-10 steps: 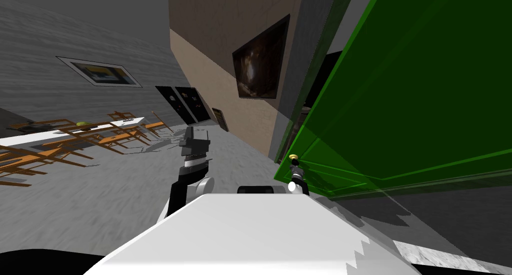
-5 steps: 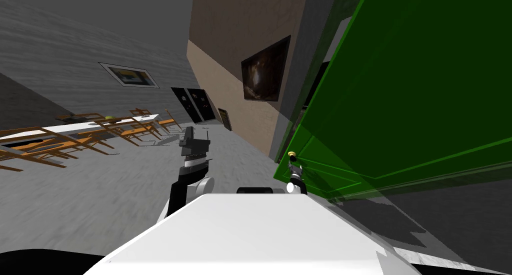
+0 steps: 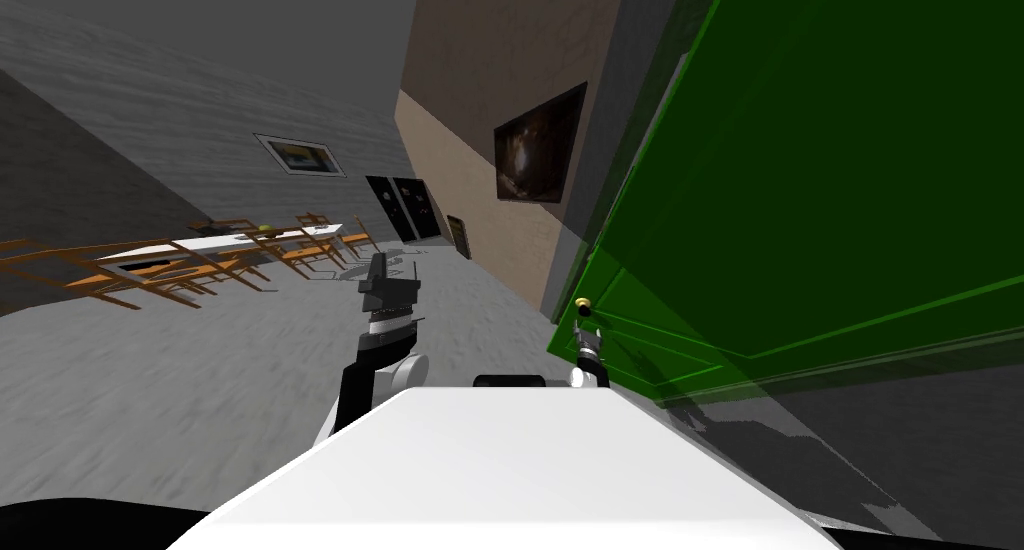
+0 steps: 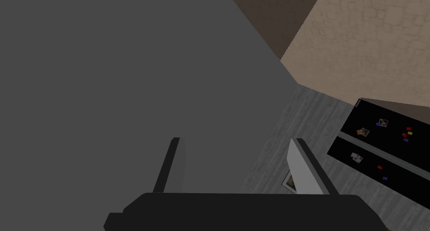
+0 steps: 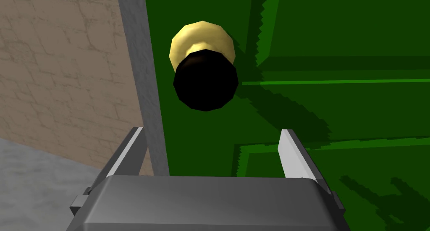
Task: Pull the door open
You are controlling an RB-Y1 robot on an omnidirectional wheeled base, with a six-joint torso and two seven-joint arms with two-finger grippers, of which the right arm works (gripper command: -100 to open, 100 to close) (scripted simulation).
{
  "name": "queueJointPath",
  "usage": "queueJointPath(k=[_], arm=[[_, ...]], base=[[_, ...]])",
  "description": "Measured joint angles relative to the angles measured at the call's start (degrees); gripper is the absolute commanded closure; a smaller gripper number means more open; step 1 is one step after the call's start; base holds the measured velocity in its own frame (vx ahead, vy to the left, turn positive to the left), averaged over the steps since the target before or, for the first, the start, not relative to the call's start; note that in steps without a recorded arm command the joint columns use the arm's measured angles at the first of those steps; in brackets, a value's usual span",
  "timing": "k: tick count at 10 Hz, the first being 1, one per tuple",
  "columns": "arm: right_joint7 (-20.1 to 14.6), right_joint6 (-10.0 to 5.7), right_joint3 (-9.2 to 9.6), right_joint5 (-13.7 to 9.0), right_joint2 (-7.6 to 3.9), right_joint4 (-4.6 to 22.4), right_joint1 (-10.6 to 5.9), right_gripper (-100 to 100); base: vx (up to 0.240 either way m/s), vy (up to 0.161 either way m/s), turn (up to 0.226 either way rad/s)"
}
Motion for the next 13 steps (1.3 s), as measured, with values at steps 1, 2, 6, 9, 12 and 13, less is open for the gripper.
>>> queueJointPath(k=[1, 2, 6, 9, 12, 13], arm=[[-0.41, -0.95, 0.79, 0.10, -0.11, 0.33, -0.07, -100], [-1.05, -2.17, 1.82, 0.21, -0.34, 0.94, -0.28, -100], [-2.48, -4.02, 3.38, 0.07, -1.49, 0.62, 0.31, -100], [-6.02, -5.28, 3.15, -0.16, -4.06, 3.40, 0.28, -100], [-9.22, -5.37, 2.21, -0.90, -7.17, 3.98, 1.23, -100], [-10.46, -5.76, 2.18, -0.94, -8.09, 5.51, 0.77, -100]], base=[[-0.126, -0.009, 0.117], [-0.174, -0.036, 0.122], [0.004, -0.021, 0.064], [0.174, -0.003, 0.082], [0.196, -0.013, 0.081], [0.081, -0.010, 0.010]])
